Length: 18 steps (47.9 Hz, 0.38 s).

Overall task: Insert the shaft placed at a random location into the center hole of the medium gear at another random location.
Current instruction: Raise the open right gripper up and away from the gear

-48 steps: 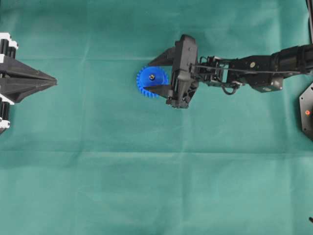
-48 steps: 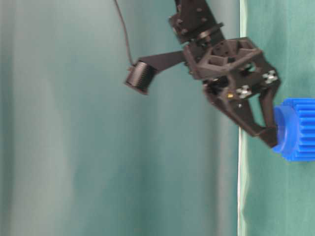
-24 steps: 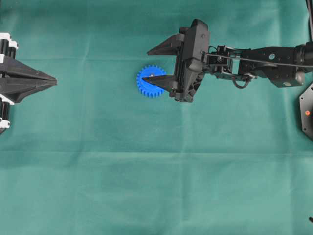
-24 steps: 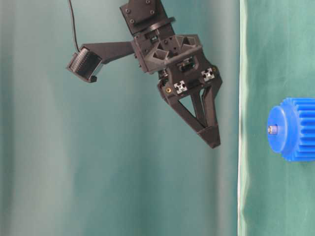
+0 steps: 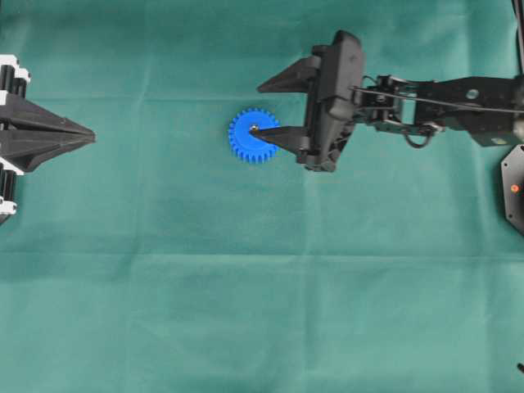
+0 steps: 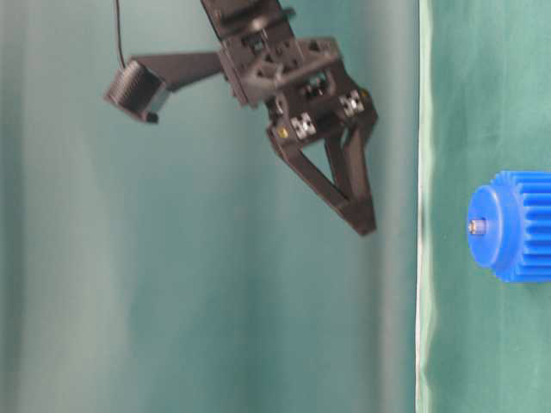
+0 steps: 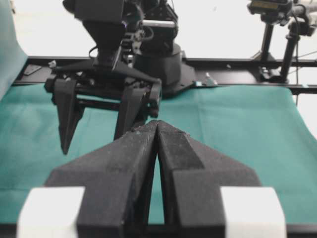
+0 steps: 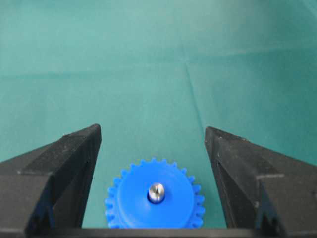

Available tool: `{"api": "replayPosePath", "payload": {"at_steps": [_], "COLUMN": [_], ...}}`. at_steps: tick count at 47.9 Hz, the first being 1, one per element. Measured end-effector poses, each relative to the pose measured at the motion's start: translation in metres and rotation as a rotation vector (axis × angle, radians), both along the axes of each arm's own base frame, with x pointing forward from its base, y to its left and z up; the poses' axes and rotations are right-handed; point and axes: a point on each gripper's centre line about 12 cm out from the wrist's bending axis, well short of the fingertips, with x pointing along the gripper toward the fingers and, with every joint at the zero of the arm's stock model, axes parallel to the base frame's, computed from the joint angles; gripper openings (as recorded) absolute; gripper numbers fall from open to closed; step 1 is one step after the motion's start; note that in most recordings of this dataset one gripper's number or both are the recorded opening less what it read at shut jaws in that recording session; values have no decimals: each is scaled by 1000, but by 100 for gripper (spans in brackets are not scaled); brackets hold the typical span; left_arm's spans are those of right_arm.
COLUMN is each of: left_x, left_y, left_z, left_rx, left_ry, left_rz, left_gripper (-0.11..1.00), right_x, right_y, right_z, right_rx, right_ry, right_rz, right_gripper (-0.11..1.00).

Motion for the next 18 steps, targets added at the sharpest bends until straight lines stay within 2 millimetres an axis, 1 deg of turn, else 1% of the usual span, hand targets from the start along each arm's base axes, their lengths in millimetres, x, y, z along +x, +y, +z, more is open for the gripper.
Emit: {"api": "replayPosePath", "payload": {"at_steps": [11,18], "left_x": [0,0], "left_y": [0,0], "left_z": [0,0], "left_rx": [0,0], "left_ry": [0,0], "left_rz": [0,0], "left_gripper": [0,0], "right_x": [-21,-32], "right_y": [5,7], "right_z": [11,11], "right_rx": [1,6], "right_ry": [-22,-20], "right_rz": [1,1], "right_gripper": [82,82]}}
